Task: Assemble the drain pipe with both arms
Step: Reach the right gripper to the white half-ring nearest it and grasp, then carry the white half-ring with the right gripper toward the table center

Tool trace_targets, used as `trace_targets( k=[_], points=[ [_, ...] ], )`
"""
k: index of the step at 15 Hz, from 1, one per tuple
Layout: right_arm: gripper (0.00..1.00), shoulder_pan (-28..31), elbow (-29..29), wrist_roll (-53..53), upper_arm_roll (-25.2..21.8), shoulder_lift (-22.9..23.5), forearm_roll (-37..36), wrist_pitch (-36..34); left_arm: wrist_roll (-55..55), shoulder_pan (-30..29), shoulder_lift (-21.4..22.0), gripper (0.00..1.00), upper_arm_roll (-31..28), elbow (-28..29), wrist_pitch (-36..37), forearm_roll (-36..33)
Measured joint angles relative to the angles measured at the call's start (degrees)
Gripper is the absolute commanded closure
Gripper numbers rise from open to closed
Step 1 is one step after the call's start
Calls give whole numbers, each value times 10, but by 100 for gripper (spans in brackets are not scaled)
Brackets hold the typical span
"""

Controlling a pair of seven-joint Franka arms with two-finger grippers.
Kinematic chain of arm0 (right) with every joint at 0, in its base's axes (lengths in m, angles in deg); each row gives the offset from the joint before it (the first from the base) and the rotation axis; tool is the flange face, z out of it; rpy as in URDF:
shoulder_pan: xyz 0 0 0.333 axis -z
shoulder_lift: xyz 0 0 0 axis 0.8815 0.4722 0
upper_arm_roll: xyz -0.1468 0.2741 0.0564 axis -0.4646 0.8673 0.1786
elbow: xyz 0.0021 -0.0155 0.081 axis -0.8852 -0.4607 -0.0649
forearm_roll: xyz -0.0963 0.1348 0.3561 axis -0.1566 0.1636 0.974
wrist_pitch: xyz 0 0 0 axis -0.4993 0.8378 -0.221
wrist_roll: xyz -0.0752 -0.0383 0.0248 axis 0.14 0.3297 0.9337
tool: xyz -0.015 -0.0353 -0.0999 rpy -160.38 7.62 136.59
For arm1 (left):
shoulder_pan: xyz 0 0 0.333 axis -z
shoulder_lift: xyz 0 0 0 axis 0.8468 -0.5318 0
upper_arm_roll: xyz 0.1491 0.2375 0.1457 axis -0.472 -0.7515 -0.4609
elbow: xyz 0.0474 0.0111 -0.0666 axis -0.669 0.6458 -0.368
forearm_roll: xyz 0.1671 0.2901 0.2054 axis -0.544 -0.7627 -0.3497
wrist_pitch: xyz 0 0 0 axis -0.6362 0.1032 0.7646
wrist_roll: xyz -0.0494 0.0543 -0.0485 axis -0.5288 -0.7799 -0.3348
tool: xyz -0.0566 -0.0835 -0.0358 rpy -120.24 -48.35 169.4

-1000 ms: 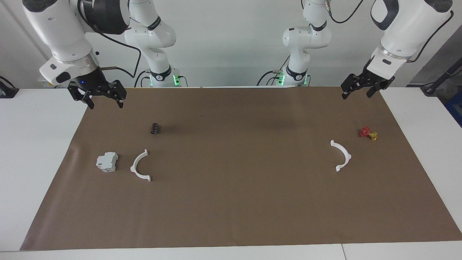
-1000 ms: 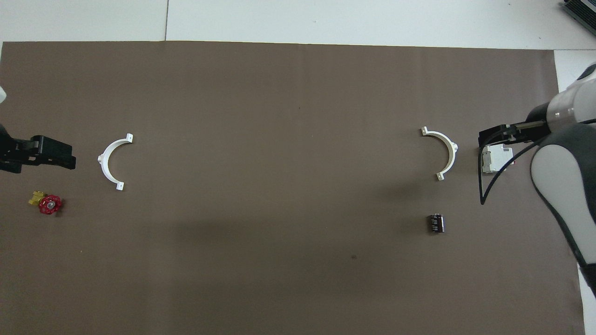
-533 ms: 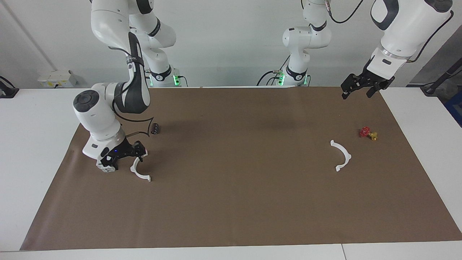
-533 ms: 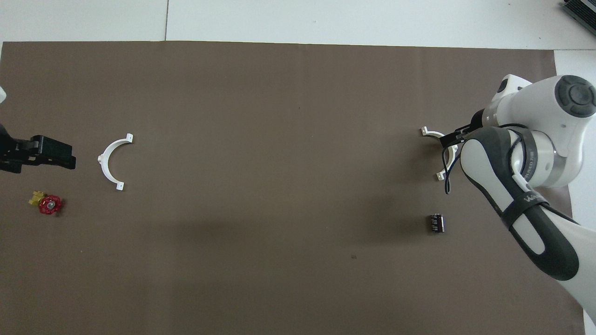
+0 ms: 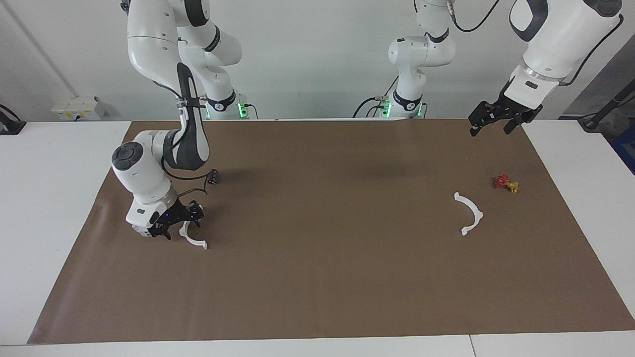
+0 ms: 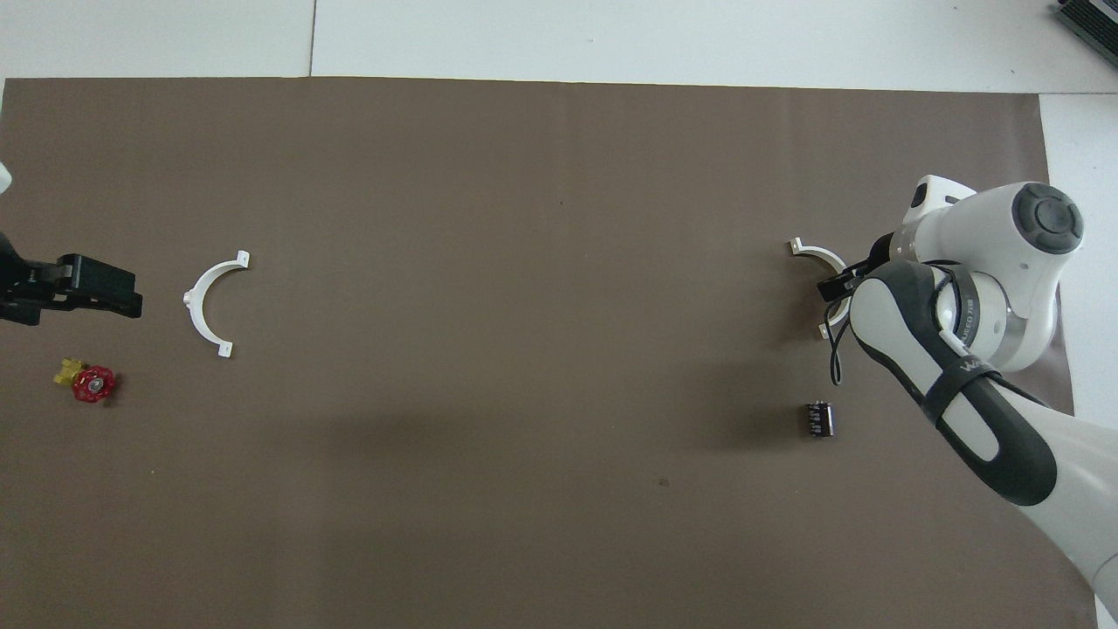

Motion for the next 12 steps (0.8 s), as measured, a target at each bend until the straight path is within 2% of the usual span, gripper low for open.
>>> trace_targets(
  k=[1, 2, 3, 9, 12],
  points=[
    [46, 2, -5, 8, 0, 0, 0, 8, 0, 0, 0, 0, 0, 0, 0, 0],
    [83, 3, -10, 14, 0, 0, 0, 16, 0, 0, 0, 0, 0, 0, 0, 0],
    [100, 3, -14, 19, 0, 0, 0, 22, 0, 0, 0, 0, 0, 0, 0, 0],
    [100, 3, -11, 21, 1, -2, 1, 29, 0, 0, 0, 0, 0, 0, 0, 0],
    [100, -1, 23, -26, 2, -4, 2, -20, 0, 0, 0, 0, 0, 0, 0, 0]
  ],
)
